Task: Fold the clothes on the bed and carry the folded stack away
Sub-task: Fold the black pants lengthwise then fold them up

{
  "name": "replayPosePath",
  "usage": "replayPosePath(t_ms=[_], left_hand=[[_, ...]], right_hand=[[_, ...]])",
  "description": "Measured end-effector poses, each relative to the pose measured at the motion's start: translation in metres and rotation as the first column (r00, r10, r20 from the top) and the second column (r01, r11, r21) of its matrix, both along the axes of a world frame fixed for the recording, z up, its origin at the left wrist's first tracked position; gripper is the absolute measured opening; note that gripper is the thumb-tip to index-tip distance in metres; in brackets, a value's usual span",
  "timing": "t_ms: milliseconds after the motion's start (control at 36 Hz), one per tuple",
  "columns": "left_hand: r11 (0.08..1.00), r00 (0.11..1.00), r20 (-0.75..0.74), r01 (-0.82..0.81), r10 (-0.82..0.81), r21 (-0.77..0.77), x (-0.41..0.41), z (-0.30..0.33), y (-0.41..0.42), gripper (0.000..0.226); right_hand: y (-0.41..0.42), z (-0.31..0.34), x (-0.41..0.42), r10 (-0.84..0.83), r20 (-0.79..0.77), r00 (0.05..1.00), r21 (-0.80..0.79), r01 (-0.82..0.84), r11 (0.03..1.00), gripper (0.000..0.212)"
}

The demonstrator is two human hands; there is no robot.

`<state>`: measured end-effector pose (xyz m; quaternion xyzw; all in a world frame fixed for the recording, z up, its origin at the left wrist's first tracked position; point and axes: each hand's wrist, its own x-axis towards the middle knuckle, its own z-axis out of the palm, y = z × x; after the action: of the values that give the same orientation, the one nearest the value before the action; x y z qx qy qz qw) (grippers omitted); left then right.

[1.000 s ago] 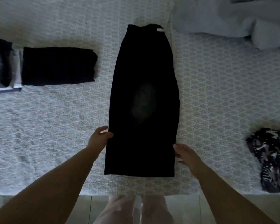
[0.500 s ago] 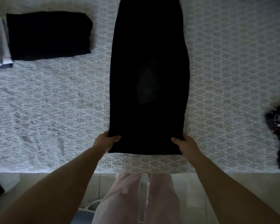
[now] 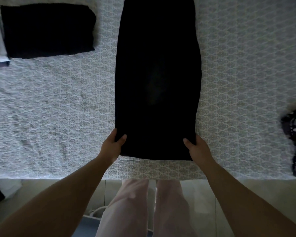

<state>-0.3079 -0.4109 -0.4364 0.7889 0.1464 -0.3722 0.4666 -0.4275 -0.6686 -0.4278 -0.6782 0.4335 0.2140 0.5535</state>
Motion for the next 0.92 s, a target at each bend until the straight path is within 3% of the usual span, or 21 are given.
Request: replayPosePath(t_ms=[83,250,361,500,611,750,833,889,917], left_hand=[[0.999,0.999,-0.039,0.015,-0.014,0.031,-0.001,-0.003,0.002,0.028],[0.927,0.968,-0.066,0.253,-0.244,0.279,-0.009,-0.014,0.016,0.036],[0.887,0.96,-0.121,0.278,-0.251,0.369,-0.011,-0.02,0.012,0.039],[0.883,0.957,-0.188,0.277,-0.22,0.379,-0.006,-0.02,0.011,0.046],[0.9,0.956,-0.232,0.256,-0.181,0.352,-0.003,-0.017,0.016,0.045],[0.886,0.95,-0.258,0.267,-0.177,0.378,-0.003,-0.016,0.016,0.046],[0.798,0.957,-0.152,0.289,-0.246,0.529,-0.009,-0.009,0.009,0.046],[0.741,0.932,0.082,0.227,-0.354,0.632,-0.015,-0.002,0.005,0.054],[0.714,0.851,0.22,0.229,-0.477,0.662,-0.018,0.002,0.002,0.061]], right_hand=[[0.006,-0.003,-0.001,0.006,-0.023,1.0,-0.039,-0.007,0.999,0.045],[0.01,-0.006,-0.006,0.084,-0.113,0.99,-0.118,-0.097,0.988,0.049],[0.016,-0.006,-0.003,0.129,-0.193,0.973,-0.19,-0.166,0.968,0.048],[0.016,-0.005,-0.001,0.156,-0.204,0.966,-0.193,-0.196,0.961,0.043],[0.01,-0.002,-0.003,0.212,-0.128,0.969,-0.16,-0.231,0.96,0.045],[0.011,-0.006,-0.005,0.222,-0.152,0.963,-0.23,-0.253,0.94,0.046],[0.02,-0.003,-0.002,0.154,-0.129,0.98,-0.423,-0.195,0.885,0.046],[0.026,0.001,0.002,0.182,-0.058,0.982,-0.641,-0.176,0.747,0.054],[0.028,0.002,0.004,0.263,-0.025,0.964,-0.737,-0.196,0.647,0.059]])
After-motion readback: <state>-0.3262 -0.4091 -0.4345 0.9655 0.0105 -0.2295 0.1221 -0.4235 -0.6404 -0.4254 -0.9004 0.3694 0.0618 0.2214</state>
